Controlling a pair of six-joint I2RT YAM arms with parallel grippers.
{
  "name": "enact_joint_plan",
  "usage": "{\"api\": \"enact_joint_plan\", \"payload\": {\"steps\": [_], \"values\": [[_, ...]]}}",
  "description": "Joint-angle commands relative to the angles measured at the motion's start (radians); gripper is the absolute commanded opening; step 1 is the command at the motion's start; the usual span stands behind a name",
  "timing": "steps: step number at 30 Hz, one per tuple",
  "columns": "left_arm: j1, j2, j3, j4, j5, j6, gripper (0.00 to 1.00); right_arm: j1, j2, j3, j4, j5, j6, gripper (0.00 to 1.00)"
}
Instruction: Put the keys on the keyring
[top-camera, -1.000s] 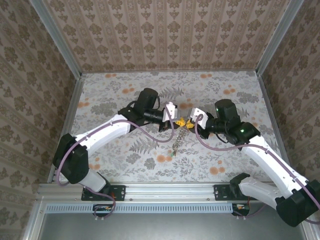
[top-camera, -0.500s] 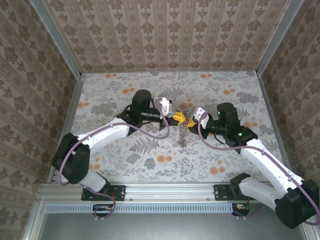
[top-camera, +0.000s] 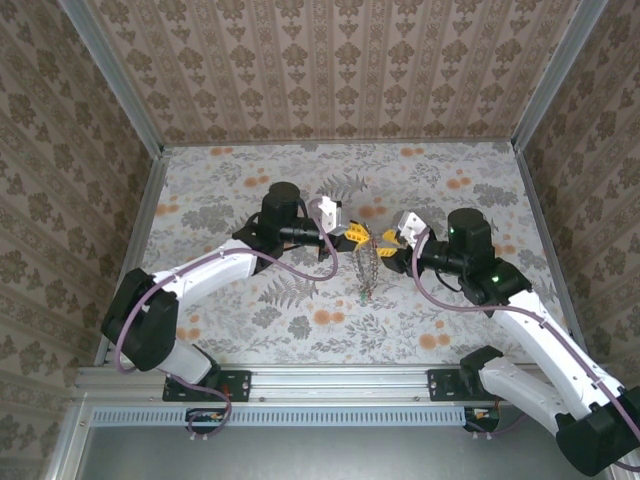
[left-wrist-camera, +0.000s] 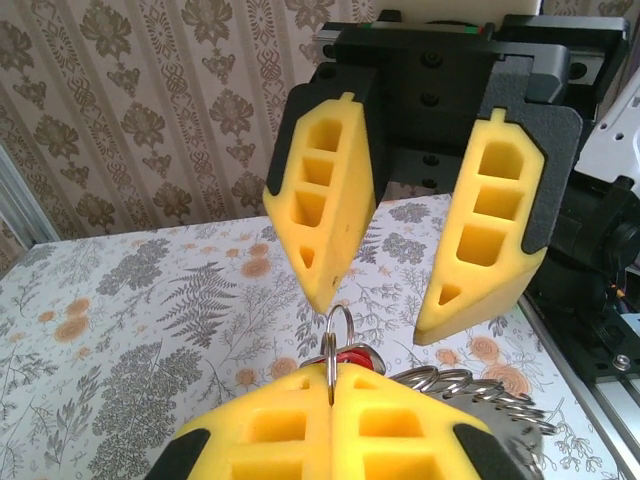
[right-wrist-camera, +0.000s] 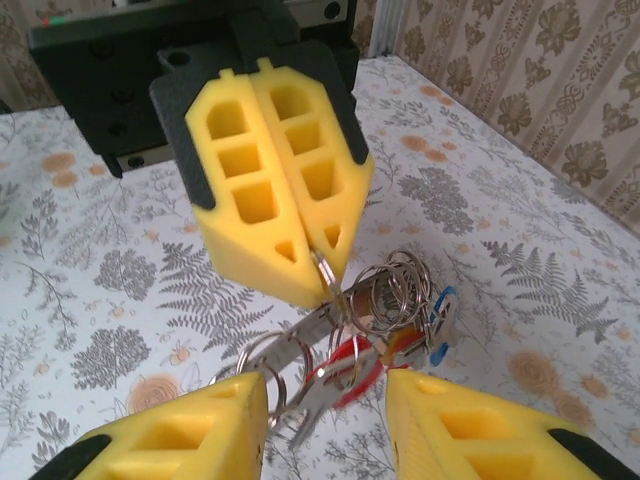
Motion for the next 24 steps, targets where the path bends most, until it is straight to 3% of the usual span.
{"api": "enact_joint_plan", "payload": {"steps": [1,4,9,21,24], "values": [[-0.006,-0.041,0.003,0.050,0.011,-0.006,0.00,-0.005,0.026,0.046,0.009,-0.041,0.067,0.38],[-0.007,-0.042,0.007,0.046,0.009,-0.003,0.00,-0.006,0.042,0.043,0.033,-0.026,0.071,0.37],[-0.009,-0.046,0.009,0.041,0.011,0.005,0.00,-0.009,0.063,0.052,0.033,-0.019,0.074,0.27],[-0.013,-0.047,0.017,0.010,0.001,0.023,0.00,-0.026,0.056,0.043,0.079,-0.052,0.104,0.33],[-0.012,-0.046,0.019,0.008,0.000,0.025,0.00,-0.031,0.056,0.040,0.086,-0.064,0.113,0.26]]}}
